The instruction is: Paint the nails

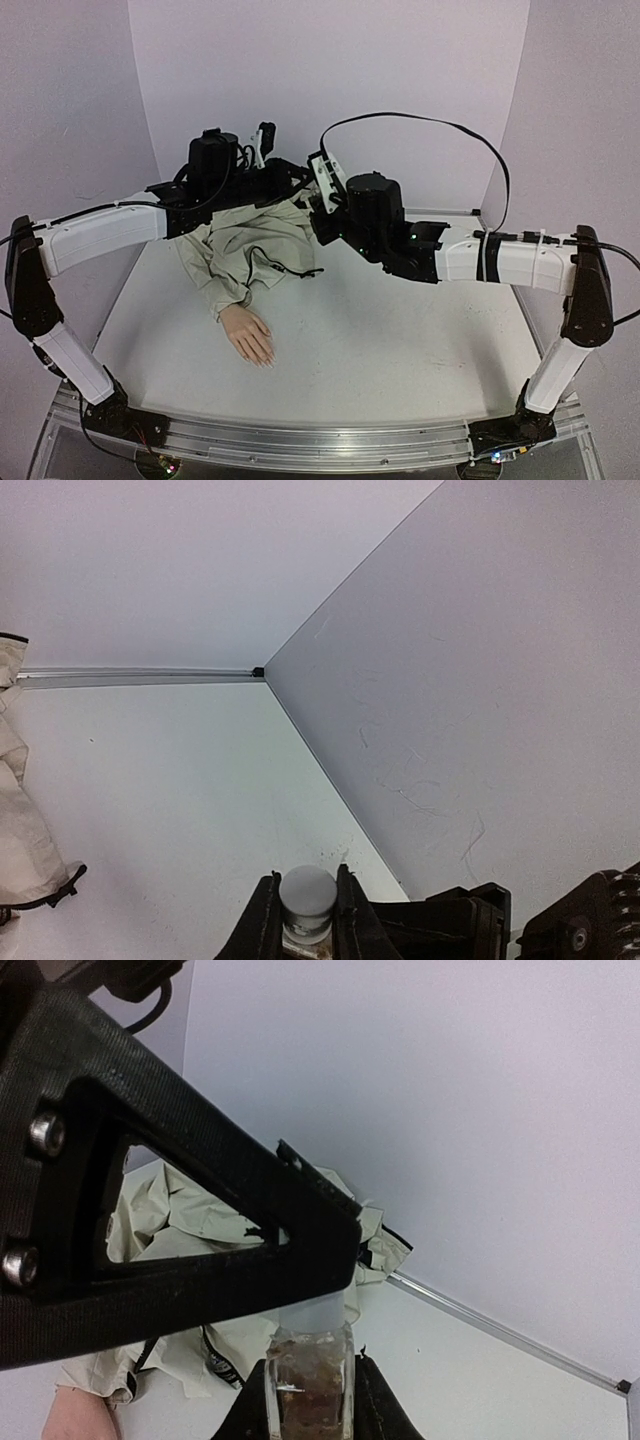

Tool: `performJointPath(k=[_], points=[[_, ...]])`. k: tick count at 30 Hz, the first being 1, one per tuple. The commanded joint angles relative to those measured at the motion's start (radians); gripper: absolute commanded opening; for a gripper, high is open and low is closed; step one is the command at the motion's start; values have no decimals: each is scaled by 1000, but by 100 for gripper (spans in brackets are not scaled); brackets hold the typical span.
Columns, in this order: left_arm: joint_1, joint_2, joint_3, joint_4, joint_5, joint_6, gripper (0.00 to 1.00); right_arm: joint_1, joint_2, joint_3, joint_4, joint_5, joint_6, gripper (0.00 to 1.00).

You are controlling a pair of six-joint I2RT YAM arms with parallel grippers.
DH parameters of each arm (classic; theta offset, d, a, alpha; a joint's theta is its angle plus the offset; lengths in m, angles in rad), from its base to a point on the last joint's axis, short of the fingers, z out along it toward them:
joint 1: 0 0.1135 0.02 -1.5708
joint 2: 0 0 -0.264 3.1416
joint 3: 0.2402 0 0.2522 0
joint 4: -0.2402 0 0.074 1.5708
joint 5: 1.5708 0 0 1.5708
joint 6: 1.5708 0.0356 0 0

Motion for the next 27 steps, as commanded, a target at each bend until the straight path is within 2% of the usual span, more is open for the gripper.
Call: performJointPath(k=[1,3,6,10,11,14,17,22,27], points=[[-16,-7,46,34,97,32,10,6,-41,38,82,-48,12,0],[-16,-9,42,34,142,53,7,-1,-63,21,86,-118,19,0],[-12,-18,28,36,235,92,4,-43,-121,-26,91,-318,52,0],[8,-27,13,69,428,126,2,-112,-201,-81,95,-745,82,0],[9,-27,10,85,529,141,2,-131,-215,-90,99,-902,106,0],[9,-43,-6,143,772,193,2,-177,-253,-121,149,-1218,192,0],[10,-91,-53,159,904,267,2,-192,-274,-134,188,-1429,254,0],[10,-148,-91,161,1018,356,2,-192,-290,-136,257,-1644,361,0],[10,-156,-76,160,1002,359,2,-192,-324,-172,275,-1627,368,0]])
